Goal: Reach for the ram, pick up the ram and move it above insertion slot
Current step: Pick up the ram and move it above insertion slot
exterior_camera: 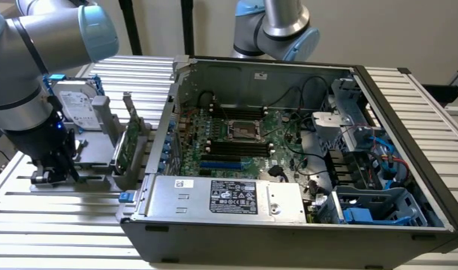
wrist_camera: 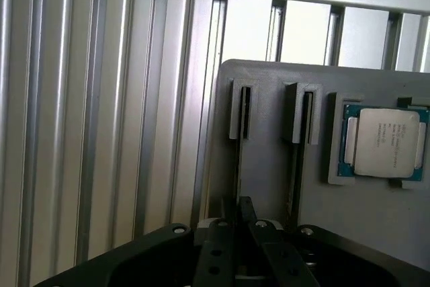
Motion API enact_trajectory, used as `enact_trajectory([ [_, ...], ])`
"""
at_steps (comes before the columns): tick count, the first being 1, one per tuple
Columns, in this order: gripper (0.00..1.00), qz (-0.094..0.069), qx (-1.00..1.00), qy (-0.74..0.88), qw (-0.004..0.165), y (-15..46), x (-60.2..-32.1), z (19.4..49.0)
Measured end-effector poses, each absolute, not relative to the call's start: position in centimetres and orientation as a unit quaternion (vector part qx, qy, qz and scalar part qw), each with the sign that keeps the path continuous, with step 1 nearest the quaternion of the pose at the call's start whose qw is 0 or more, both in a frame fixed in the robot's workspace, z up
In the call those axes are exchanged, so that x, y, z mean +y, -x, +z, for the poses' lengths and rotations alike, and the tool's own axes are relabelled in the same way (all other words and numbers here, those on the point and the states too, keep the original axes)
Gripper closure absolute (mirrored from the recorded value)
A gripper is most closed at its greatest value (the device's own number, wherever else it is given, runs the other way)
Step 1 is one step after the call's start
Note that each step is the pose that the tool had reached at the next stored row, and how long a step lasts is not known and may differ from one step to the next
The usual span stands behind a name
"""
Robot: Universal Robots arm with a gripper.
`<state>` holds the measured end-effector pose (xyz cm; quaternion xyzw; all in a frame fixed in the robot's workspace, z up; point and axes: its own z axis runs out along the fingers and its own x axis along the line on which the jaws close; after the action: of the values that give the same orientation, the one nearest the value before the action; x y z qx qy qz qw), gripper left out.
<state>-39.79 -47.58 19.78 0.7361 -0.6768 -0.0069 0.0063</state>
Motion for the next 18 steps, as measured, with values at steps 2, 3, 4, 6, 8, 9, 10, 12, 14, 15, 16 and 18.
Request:
enact_trajectory([
  [2,0.86,-0.007,-0.683,-0.73,0.006,39.79,-47.58,19.78],
  [3,0.86,-0.007,-0.686,-0.728,0.006,39.79,-47.58,19.78],
  [4,0.86,-0.007,-0.687,-0.726,0.006,39.79,-47.58,19.78],
  [6,0.86,-0.007,-0.689,-0.725,0.006,39.78,-47.59,19.78],
  [8,0.87,-0.007,-0.689,-0.725,0.006,39.78,-47.59,19.78],
  [9,0.87,-0.007,-0.689,-0.725,0.006,39.79,-47.58,19.78],
  [10,0.87,-0.007,-0.689,-0.725,0.006,39.79,-47.58,19.78],
  [12,0.87,-0.007,-0.689,-0.725,0.006,39.79,-47.58,19.81],
  [14,0.87,-0.007,-0.689,-0.725,0.006,39.78,-47.59,19.87],
  [15,0.87,-0.007,-0.689,-0.725,0.006,39.78,-47.59,19.91],
  [16,0.87,-0.007,-0.689,-0.725,0.006,39.78,-47.59,19.97],
  [18,0.87,-0.007,-0.689,-0.725,0.006,39.78,-47.59,20.08],
])
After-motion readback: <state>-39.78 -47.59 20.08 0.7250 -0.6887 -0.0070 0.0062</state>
